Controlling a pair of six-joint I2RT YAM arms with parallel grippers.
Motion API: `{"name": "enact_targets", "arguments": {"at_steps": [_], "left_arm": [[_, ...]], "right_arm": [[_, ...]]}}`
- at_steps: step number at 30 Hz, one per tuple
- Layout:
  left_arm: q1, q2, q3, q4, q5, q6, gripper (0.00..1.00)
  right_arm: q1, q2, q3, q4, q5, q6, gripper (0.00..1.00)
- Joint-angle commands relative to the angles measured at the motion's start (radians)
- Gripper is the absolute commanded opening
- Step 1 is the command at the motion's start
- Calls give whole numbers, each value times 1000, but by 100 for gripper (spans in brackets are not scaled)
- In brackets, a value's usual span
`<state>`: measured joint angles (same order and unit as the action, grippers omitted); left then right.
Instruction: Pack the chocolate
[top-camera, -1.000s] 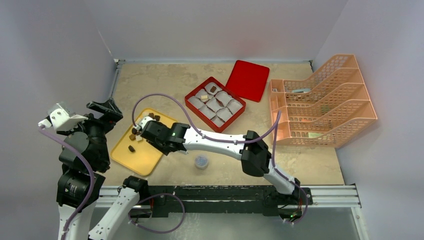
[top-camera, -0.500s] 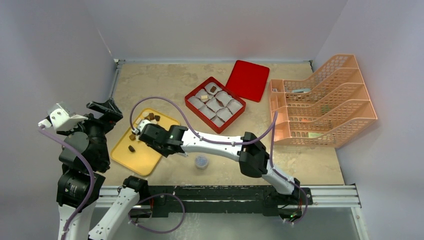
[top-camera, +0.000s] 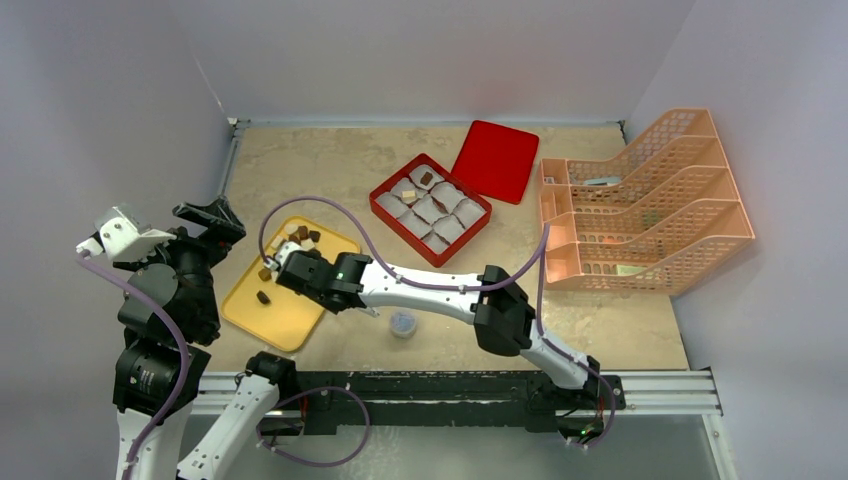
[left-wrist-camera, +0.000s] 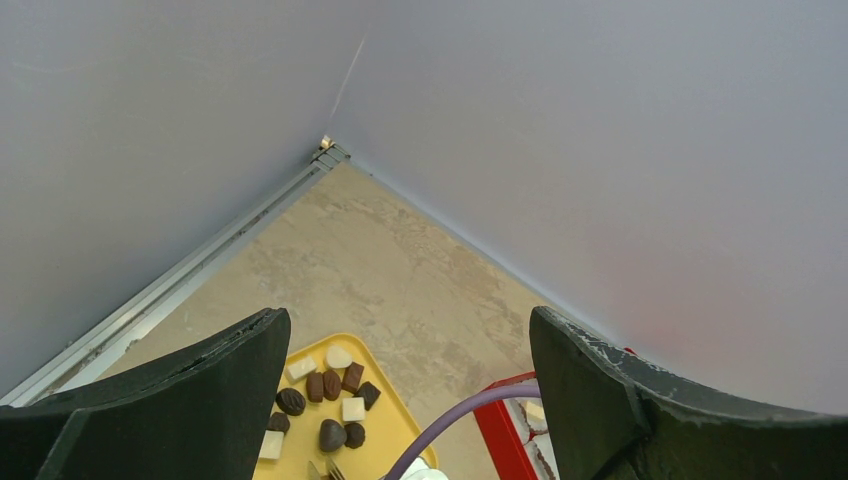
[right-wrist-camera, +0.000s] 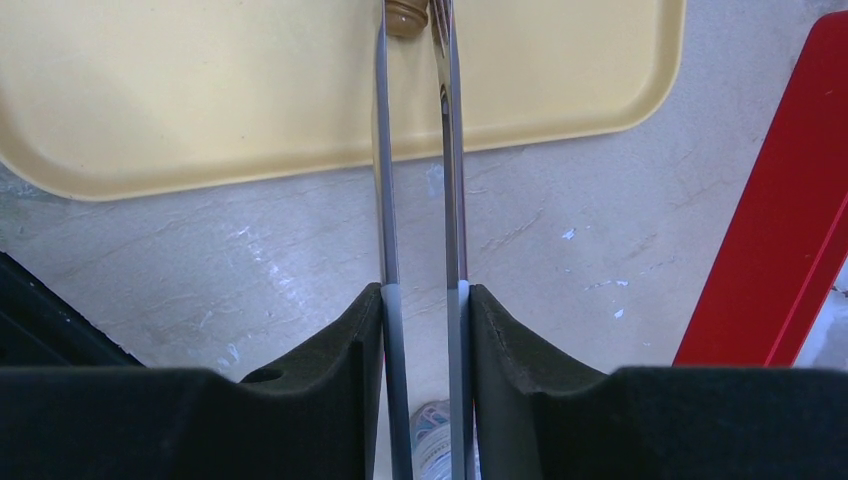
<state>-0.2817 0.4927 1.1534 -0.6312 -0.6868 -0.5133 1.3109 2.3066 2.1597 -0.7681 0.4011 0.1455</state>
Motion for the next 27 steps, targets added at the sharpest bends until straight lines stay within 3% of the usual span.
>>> {"name": "enact_targets", "arguments": {"at_steps": [1,27], "left_arm": [[3,2,2,34,-8,2,89],[3,-2,-158,76,49,-50,89]], "right_arm": [[2,-73,0,-12,18,6,25],[-194,-337,-241,103,-61,60,20]]}}
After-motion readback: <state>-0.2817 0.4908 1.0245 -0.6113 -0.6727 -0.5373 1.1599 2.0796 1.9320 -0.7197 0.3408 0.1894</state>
